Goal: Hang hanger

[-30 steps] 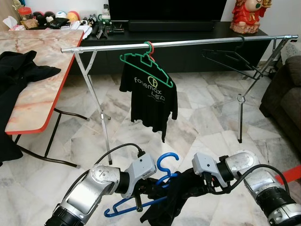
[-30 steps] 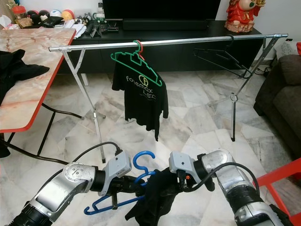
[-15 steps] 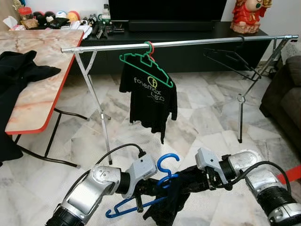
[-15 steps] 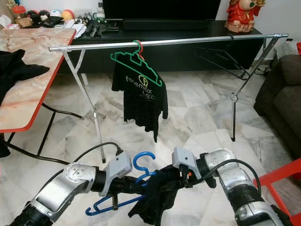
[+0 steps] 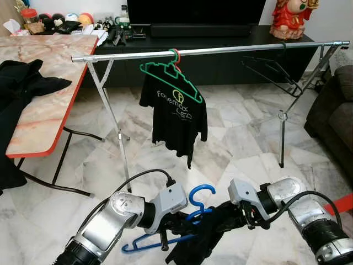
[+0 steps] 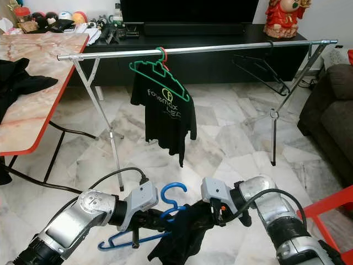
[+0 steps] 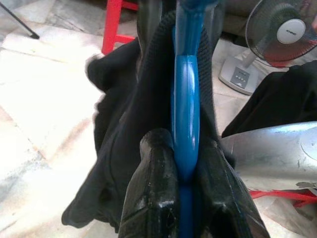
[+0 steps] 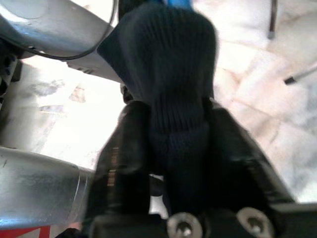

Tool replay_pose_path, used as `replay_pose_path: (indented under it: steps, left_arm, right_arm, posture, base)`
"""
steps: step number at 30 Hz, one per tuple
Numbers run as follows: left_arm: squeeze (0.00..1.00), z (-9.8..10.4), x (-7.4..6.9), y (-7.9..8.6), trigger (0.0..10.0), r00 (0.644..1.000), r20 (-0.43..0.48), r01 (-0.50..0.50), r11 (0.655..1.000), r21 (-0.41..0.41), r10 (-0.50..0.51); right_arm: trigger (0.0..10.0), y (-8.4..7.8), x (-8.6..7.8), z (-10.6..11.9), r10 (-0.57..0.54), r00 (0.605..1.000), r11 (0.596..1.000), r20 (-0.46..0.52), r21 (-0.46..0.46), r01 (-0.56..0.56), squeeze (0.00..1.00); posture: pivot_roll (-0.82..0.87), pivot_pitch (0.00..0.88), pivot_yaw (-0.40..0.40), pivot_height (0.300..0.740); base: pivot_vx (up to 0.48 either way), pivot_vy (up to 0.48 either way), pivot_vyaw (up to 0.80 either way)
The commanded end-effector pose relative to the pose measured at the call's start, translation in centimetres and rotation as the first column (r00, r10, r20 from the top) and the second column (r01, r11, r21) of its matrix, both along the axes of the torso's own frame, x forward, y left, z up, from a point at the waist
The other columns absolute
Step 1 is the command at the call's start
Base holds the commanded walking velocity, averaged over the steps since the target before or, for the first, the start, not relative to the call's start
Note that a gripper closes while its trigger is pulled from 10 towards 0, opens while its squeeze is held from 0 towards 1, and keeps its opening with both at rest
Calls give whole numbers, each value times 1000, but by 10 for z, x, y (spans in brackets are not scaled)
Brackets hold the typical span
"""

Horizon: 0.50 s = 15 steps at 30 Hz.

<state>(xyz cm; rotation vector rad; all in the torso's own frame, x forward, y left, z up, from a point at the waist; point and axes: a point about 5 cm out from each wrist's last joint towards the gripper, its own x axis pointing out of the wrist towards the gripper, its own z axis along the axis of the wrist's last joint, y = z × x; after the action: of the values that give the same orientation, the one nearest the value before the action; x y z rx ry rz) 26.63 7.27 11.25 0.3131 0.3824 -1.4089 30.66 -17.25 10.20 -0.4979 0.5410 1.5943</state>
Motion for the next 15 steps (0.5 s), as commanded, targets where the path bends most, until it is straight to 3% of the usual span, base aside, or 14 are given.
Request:
replay_pose_path:
  steps: [1, 15]
  left_arm:
    - [0, 20, 0, -13, 10000, 995, 81, 63, 996, -64, -58]
    - [0, 24, 1, -14, 10000, 993, 98, 77, 995, -64, -70]
  right_arm:
    - [0, 6, -5, -4, 49, 999, 999, -8, -1, -49, 0]
    - [0, 10, -7, -6, 72, 997, 997, -14, 1, -72, 0]
  posture:
    - [-1, 95, -36, 740]
    - [5, 110, -42, 740]
  base:
    - [0, 0, 0]
    - [0, 0, 0]
